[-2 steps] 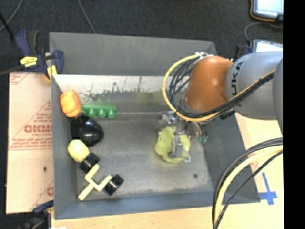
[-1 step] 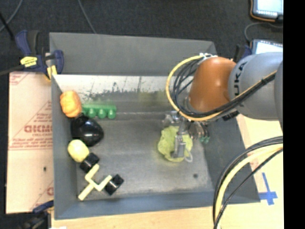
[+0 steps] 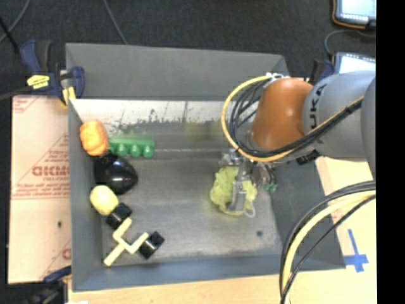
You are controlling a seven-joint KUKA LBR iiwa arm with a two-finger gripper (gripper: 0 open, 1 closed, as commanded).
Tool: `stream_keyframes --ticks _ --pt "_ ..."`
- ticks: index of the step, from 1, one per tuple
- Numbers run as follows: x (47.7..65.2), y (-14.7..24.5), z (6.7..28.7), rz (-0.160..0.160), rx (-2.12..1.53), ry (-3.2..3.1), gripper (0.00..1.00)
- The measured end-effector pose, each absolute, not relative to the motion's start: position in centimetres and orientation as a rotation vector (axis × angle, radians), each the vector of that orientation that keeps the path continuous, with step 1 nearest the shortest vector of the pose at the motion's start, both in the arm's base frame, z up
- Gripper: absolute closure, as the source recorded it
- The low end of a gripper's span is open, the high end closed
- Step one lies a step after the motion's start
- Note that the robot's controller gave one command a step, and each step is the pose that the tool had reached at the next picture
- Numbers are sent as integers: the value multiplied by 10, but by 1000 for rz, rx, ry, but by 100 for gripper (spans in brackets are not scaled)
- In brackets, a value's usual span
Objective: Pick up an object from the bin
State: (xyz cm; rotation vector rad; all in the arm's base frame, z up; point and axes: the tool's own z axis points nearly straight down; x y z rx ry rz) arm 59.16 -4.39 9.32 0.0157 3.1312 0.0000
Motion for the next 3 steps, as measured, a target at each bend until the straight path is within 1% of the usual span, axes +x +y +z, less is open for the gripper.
stream_keyframes --ticks 1,2,3 --pt "595 -26 99 0 -198 3117 0" --pt "594 -44 79 -4 -643 3063 0" --pt "579 -52 71 1 -78 3120 100"
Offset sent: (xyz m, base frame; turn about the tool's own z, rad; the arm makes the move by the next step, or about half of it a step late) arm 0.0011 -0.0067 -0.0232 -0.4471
